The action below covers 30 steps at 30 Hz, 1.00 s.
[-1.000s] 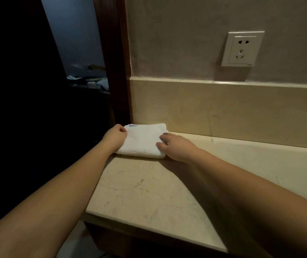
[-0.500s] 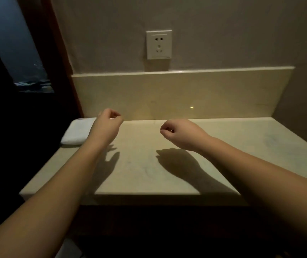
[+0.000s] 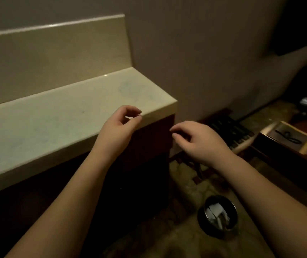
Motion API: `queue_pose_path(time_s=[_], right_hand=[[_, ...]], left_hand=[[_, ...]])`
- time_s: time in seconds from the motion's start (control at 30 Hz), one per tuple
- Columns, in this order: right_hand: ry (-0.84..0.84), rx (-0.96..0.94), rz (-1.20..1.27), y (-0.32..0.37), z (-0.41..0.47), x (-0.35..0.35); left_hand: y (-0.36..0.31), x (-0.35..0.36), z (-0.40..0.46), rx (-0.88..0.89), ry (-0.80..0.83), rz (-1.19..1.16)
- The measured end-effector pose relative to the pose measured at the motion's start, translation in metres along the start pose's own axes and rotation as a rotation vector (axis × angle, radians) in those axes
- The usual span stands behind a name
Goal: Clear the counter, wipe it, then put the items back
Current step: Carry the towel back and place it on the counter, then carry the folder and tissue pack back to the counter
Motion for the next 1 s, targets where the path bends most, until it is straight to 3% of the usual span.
queue_pose_path(time_s=[0.23,0.57,1.0], right_hand=[[-0.057,0.398,0.000,-0.130,-0.130,-0.029],[-0.186,0.853,0.060,-0.261,-0.254,-0.042],[-0.286,1.240,0.166,-0.438,-0.303,-0.087]], left_hand=[[-0.029,0.155,-0.026,0.040,0.330,0.148],[-0.033,0.336,-0.044,0.159,0.767,0.304],[-0.061,0.549,0.040,0.280,1.023,0.351]])
Point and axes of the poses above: each hand's wrist, its own z-axis towards the middle knuckle, its own x-axis out of the palm, y = z × x, the point moved 7 cm from there along z, towards the middle knuckle, and after that the axes turned 4 degrees about z, right-handed, at the moved point
